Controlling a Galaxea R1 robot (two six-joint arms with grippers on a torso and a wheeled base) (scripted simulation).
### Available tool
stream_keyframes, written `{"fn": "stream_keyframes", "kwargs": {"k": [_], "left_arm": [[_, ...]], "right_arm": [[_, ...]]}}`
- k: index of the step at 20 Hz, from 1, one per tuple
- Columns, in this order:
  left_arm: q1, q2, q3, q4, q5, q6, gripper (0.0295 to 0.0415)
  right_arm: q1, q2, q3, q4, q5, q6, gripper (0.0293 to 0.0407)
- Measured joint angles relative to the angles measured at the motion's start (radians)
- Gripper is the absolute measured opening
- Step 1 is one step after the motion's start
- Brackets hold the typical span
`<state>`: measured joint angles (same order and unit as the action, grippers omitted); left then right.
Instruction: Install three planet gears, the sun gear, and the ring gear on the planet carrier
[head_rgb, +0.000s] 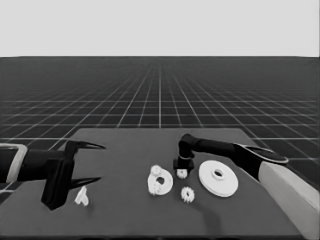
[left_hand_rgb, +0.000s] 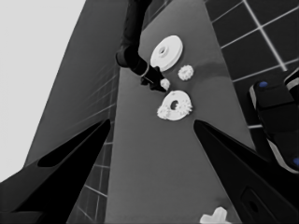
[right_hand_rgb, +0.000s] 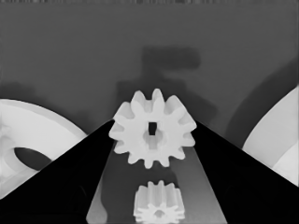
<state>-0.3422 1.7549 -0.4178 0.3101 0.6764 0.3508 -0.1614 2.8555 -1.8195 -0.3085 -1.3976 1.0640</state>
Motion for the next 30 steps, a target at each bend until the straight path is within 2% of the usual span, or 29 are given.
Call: {"fn": "stream_keyframes", "kwargs": {"k": [1, 3, 5, 10, 13, 20, 22, 23, 30], "left_arm": [[0.000, 0.000, 0.000, 0.000, 0.000, 0.000, 0.0385], [0.000, 0.000, 0.000, 0.000, 0.000, 0.000, 0.0385], [0.000, 0.000, 0.000, 0.000, 0.000, 0.000, 0.0385], [0.000, 0.000, 0.000, 0.000, 0.000, 0.000, 0.0385], [0.000, 0.000, 0.000, 0.000, 0.000, 0.000, 0.0385], [0.000, 0.000, 0.000, 0.000, 0.000, 0.000, 0.0385], [0.000, 0.000, 0.000, 0.000, 0.000, 0.000, 0.0385], [0.000, 0.000, 0.000, 0.000, 0.000, 0.000, 0.0385], [0.000, 0.000, 0.000, 0.000, 0.000, 0.000, 0.0385]], "right_arm": [[0.059, -0.034, 0.091, 0.053, -0.051, 0.045, 0.0312], [0.143, -0.051, 0.143, 0.116, -0.089, 0.072, 0.0312], [0.171, -0.054, 0.151, 0.140, -0.100, 0.076, 0.0312], [0.182, -0.054, 0.153, 0.153, -0.104, 0.076, 0.0312], [0.170, 0.026, 0.257, 0.131, -0.129, 0.258, 0.0312], [0.168, 0.053, 0.269, 0.127, -0.136, 0.298, 0.0312], [0.065, 0.068, 0.214, 0.028, -0.105, 0.265, 0.0312], [0.042, 0.073, 0.196, 0.008, -0.096, 0.254, 0.0312], [0.014, 0.081, 0.169, -0.019, -0.082, 0.239, 0.0312]]}}
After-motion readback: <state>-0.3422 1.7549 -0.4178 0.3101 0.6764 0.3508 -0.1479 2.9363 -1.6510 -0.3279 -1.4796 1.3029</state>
